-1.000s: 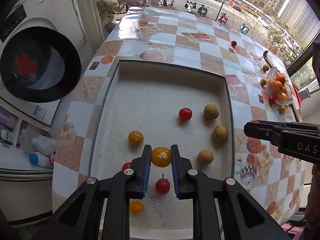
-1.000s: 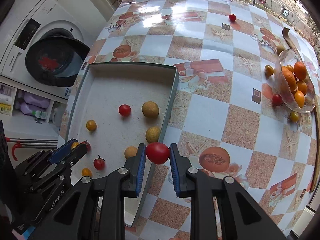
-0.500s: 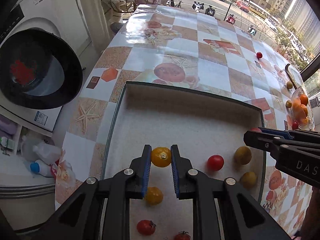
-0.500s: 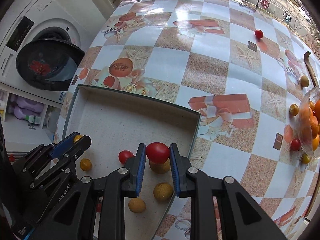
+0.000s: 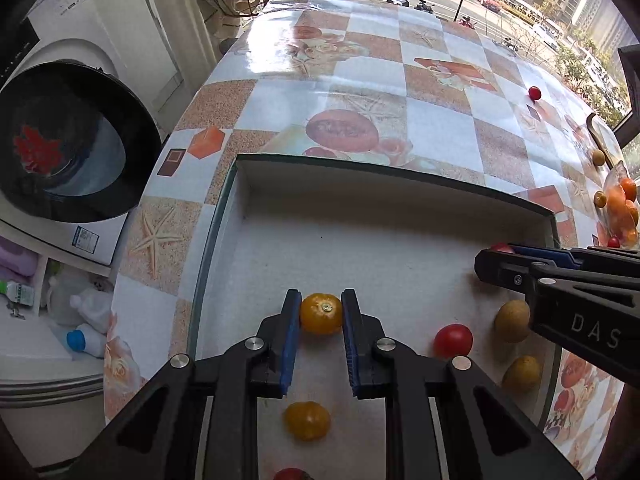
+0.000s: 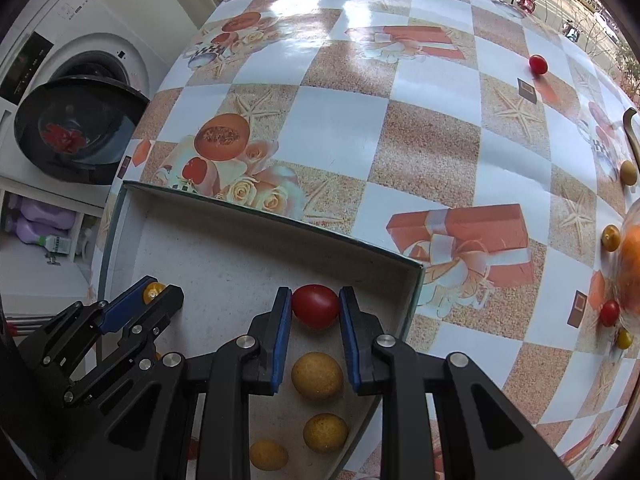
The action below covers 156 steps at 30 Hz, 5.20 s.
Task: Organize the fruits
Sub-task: 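Carry both tomatoes into the white tray and open both tools, then grasp a red cherry tomato with the left tool while the right tool grasps a yellow tomato, then carry both tomatoes into the white tray and open both tools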
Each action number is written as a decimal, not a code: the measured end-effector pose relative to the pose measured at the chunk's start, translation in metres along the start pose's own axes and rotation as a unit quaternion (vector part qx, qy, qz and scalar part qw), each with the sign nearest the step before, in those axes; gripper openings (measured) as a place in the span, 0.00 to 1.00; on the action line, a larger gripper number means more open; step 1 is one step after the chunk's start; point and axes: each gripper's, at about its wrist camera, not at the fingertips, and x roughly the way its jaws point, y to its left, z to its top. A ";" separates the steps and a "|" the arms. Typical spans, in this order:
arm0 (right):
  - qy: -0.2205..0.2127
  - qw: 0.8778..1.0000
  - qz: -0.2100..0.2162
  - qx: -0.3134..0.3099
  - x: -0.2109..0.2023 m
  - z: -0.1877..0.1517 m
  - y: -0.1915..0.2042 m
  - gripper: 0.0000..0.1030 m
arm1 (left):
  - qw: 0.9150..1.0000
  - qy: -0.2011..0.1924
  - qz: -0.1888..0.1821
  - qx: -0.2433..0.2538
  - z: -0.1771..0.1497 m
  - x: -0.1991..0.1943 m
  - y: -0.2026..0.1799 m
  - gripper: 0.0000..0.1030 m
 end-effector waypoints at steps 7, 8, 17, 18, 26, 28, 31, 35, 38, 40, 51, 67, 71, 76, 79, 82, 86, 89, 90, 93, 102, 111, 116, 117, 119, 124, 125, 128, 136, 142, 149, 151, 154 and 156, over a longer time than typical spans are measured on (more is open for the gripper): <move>-0.005 0.999 -0.017 -0.027 0.002 0.000 0.009 0.26 | 1.000 0.001 0.005 0.003 0.002 0.001 -0.001 0.23; -0.002 1.000 -0.012 -0.025 0.001 0.000 0.007 0.26 | 1.000 0.003 0.007 0.002 0.002 0.001 -0.001 0.26; -0.029 0.999 0.000 -0.026 -0.030 -0.007 0.006 0.54 | 1.000 -0.011 0.011 0.000 -0.003 -0.014 0.001 0.70; -0.032 0.999 0.003 -0.025 -0.034 -0.008 0.005 0.55 | 1.000 -0.011 0.011 -0.003 -0.003 -0.016 0.001 0.70; -0.059 0.998 0.021 0.001 -0.073 -0.028 -0.010 0.79 | 1.000 -0.015 0.010 0.015 -0.012 -0.043 -0.014 0.70; -0.060 0.998 0.021 0.008 -0.081 -0.036 -0.020 0.79 | 1.000 -0.016 0.007 0.022 -0.015 -0.051 -0.021 0.70; -0.060 0.998 0.019 0.029 -0.091 -0.052 -0.041 0.80 | 0.999 -0.015 0.000 0.038 -0.020 -0.060 -0.040 0.70; -0.056 0.996 0.008 0.073 -0.100 -0.080 -0.082 0.80 | 0.997 -0.016 -0.014 0.069 -0.027 -0.072 -0.073 0.70; -0.054 0.992 -0.011 0.111 -0.105 -0.102 -0.120 0.80 | 0.995 -0.021 -0.030 0.094 -0.029 -0.080 -0.104 0.70; -0.053 0.989 -0.025 0.139 -0.106 -0.115 -0.146 0.80 | 0.993 -0.023 -0.041 0.109 -0.028 -0.081 -0.125 0.70; -0.092 0.966 -0.080 0.230 -0.109 -0.145 -0.260 0.80 | 0.982 -0.038 -0.087 0.161 -0.017 -0.056 -0.234 0.70; -0.152 0.971 -0.017 0.185 -0.088 -0.123 -0.297 0.49 | 0.969 -0.073 -0.140 0.191 0.007 0.002 -0.298 0.70; -0.153 0.972 0.009 0.177 -0.081 -0.121 -0.300 0.44 | 0.965 -0.072 -0.138 0.212 0.009 0.011 -0.306 0.70; -0.159 0.966 0.052 0.197 -0.079 -0.117 -0.309 0.41 | 0.956 -0.082 -0.120 0.254 0.005 0.012 -0.318 0.70; -0.154 0.968 0.054 0.188 -0.077 -0.112 -0.307 0.34 | 0.952 -0.086 -0.114 0.270 0.005 0.011 -0.327 0.70; -0.146 0.973 0.042 0.174 -0.075 -0.107 -0.300 0.22 | 0.947 -0.094 -0.110 0.285 0.004 0.010 -0.335 0.63; -0.147 0.969 0.055 0.192 -0.078 -0.111 -0.306 0.21 | 0.946 -0.093 -0.116 0.289 0.005 0.008 -0.340 0.51; -0.149 0.966 0.058 0.205 -0.084 -0.122 -0.314 0.21 | 0.943 -0.092 -0.124 0.294 0.003 0.006 -0.343 0.38; -0.149 0.964 0.059 0.210 -0.086 -0.125 -0.316 0.21 | 0.942 -0.093 -0.127 0.296 0.001 0.005 -0.344 0.36; -0.150 0.960 0.063 0.228 -0.090 -0.138 -0.323 0.21 | 0.943 -0.093 -0.126 0.293 0.000 0.004 -0.344 0.30; -0.145 0.958 0.068 0.239 -0.100 -0.164 -0.318 0.21 | 0.952 -0.072 -0.151 0.258 -0.013 -0.010 -0.328 0.26; -0.110 0.970 0.051 0.210 -0.109 -0.184 -0.282 0.21 | 0.958 -0.052 -0.158 0.233 -0.048 -0.046 -0.304 0.26; -0.088 0.977 0.038 0.189 -0.116 -0.190 -0.254 0.21 | 0.966 -0.042 -0.157 0.202 -0.066 -0.068 -0.274 0.26; -0.084 0.979 0.037 0.184 -0.118 -0.191 -0.248 0.21 | 0.968 -0.040 -0.157 0.194 -0.069 -0.072 -0.267 0.26; -0.078 0.981 0.034 0.172 -0.122 -0.192 -0.235 0.21 | 0.971 -0.039 -0.154 0.178 -0.076 -0.081 -0.251 0.26; -0.067 0.988 0.032 0.133 -0.129 -0.184 -0.197 0.21 | 0.981 -0.039 -0.138 0.134 -0.088 -0.099 -0.204 0.26; -0.065 0.990 0.033 0.125 -0.131 -0.182 -0.189 0.21 | 0.983 -0.039 -0.135 0.122 -0.090 -0.102 -0.193 0.26; -0.061 0.992 0.037 0.103 -0.132 -0.173 -0.165 0.21 | 0.987 -0.040 -0.122 0.091 -0.095 -0.109 -0.161 0.26; -0.052 0.996 0.060 0.051 -0.129 -0.145 -0.097 0.21 | 0.997 -0.036 -0.072 0.019 -0.112 -0.116 -0.074 0.26; -0.030 0.996 0.080 0.016 -0.113 -0.121 -0.051 0.21 | 0.998 -0.011 -0.052 -0.012 -0.130 -0.102 -0.034 0.26; 0.003 0.996 0.080 -0.027 -0.077 -0.098 -0.010 0.21 | 0.998 0.019 -0.050 -0.019 -0.146 -0.077 -0.028 0.26; 0.011 0.996 0.076 -0.039 -0.065 -0.091 0.001 0.21 | 0.998 0.024 -0.050 -0.016 -0.148 -0.073 -0.031 0.26; 0.018 0.996 0.073 -0.049 -0.049 -0.082 0.013 0.21 | 0.998 0.035 -0.045 -0.015 -0.150 -0.063 -0.033 0.26; 0.023 0.996 0.067 -0.058 -0.040 -0.077 0.021 0.21 | 0.998 0.042 -0.042 -0.016 -0.150 -0.057 -0.034 0.26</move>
